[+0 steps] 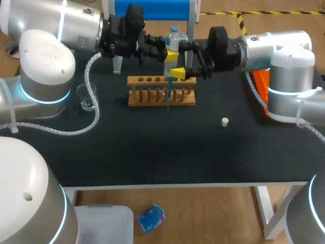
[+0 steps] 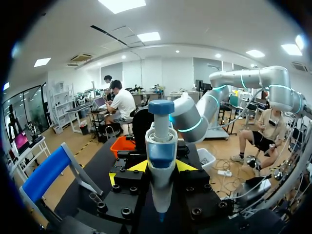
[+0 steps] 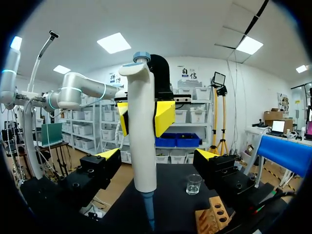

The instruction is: Invert the test tube, pick up the pipette, mount the tip to pipette, aspirate from beaker and dispense into the tube, eject the tip, return the pipette, and cap with the stopper.

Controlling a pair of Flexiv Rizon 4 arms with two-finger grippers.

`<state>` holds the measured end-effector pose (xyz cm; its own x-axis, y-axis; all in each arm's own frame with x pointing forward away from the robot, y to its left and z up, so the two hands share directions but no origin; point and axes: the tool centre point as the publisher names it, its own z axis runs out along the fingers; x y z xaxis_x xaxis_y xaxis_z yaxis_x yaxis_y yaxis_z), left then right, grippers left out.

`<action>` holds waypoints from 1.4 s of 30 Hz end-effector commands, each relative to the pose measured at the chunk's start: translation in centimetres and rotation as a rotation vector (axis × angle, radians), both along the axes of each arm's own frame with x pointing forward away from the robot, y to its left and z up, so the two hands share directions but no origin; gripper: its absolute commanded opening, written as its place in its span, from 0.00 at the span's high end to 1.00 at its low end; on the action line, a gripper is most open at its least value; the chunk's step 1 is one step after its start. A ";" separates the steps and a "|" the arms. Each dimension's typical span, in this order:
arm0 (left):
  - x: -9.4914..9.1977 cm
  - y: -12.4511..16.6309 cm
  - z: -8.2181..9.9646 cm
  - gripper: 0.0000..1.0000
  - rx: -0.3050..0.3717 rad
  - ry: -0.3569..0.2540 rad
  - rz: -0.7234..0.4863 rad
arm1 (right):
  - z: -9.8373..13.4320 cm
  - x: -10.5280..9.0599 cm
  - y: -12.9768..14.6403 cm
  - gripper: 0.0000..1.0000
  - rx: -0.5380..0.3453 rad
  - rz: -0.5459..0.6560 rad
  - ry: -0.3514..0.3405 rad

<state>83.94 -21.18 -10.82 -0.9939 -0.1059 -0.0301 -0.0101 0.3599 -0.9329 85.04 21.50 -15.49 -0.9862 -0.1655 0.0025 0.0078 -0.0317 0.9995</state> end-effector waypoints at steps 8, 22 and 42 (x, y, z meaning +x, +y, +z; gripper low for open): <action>0.1 0.1 0.0 1.00 -0.001 0.001 -0.003 | 0.2 -0.7 0.6 0.00 -0.013 -0.027 -0.011; 0.1 0.1 0.0 1.00 -0.001 0.001 -0.003 | 0.2 -0.9 0.9 0.78 -0.007 -0.034 -0.010; 0.1 0.1 0.0 0.00 -0.001 0.001 -0.003 | 0.0 -0.9 0.9 1.00 -0.005 -0.031 -0.005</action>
<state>84.14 -21.14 -10.87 -0.9940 -0.1052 -0.0293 -0.0107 0.3604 -0.9327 83.96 22.45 -15.41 -0.9908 -0.1350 -0.0019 0.0018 -0.0269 0.9996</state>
